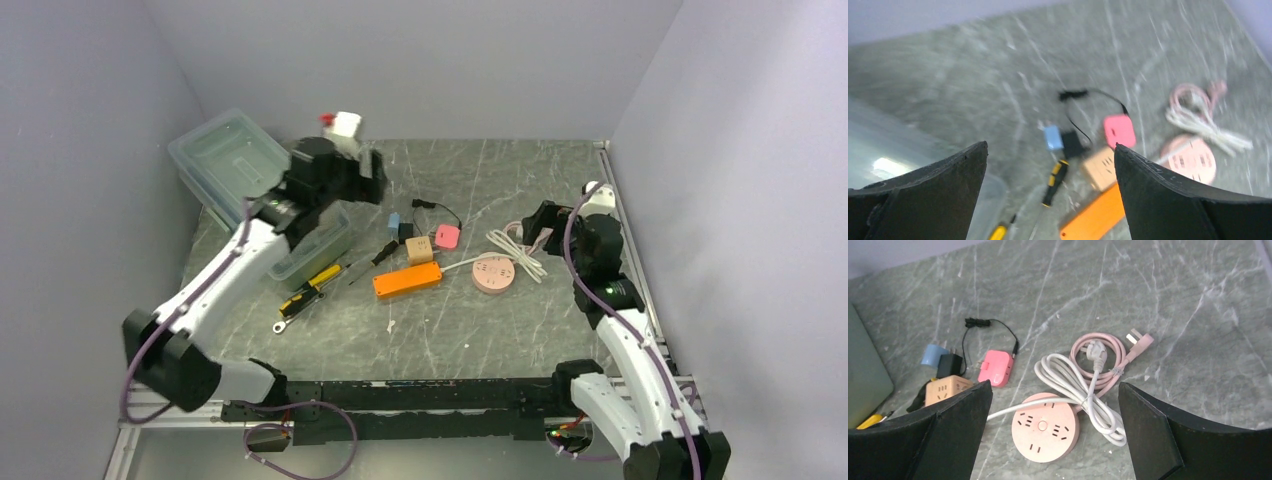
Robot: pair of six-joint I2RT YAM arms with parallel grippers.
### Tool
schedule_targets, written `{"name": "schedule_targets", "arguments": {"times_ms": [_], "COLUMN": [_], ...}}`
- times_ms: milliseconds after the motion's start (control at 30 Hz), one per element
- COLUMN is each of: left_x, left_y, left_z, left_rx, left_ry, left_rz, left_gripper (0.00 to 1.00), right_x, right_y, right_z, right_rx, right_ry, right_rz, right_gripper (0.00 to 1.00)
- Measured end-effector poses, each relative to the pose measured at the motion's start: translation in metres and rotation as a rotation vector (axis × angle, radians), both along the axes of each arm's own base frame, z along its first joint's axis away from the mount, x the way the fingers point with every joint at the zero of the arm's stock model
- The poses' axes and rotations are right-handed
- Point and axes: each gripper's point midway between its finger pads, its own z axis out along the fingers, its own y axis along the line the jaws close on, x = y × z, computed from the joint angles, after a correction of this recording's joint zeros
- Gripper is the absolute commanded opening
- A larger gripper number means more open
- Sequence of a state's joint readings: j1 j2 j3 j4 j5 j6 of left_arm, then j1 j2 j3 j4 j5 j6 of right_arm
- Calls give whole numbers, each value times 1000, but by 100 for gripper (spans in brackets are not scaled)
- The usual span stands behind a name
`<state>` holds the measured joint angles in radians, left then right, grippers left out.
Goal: Pull the plug off the socket
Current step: Reset both arms
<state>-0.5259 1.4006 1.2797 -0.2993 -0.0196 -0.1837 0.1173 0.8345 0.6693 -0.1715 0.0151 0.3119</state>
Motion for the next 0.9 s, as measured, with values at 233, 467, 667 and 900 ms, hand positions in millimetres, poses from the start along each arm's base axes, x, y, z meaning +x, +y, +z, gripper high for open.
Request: {"name": "schedule_targets", "arguments": {"times_ms": [233,467,667,900], "left_x": [-30,-97,-126,-128], "left_y": [95,165,186,191], "left_z": [96,65,16,11], "left_rx": [-56,11,89,114], "left_ry": [-213,-232,-153,-138], "left_rz": [326,511,539,560], "left_gripper": [100,100,100,100], "right_x": [-18,-42,-48,-49], "right_y": [-4,-9,-9,-5], "right_z": [54,74,49,43], "right_rx": [-23,-31,-33,-30], "right_ry": [-169,-320,-336,-334], "right_rz": [8,7,12,30], "right_gripper": [100,100,100,97]}}
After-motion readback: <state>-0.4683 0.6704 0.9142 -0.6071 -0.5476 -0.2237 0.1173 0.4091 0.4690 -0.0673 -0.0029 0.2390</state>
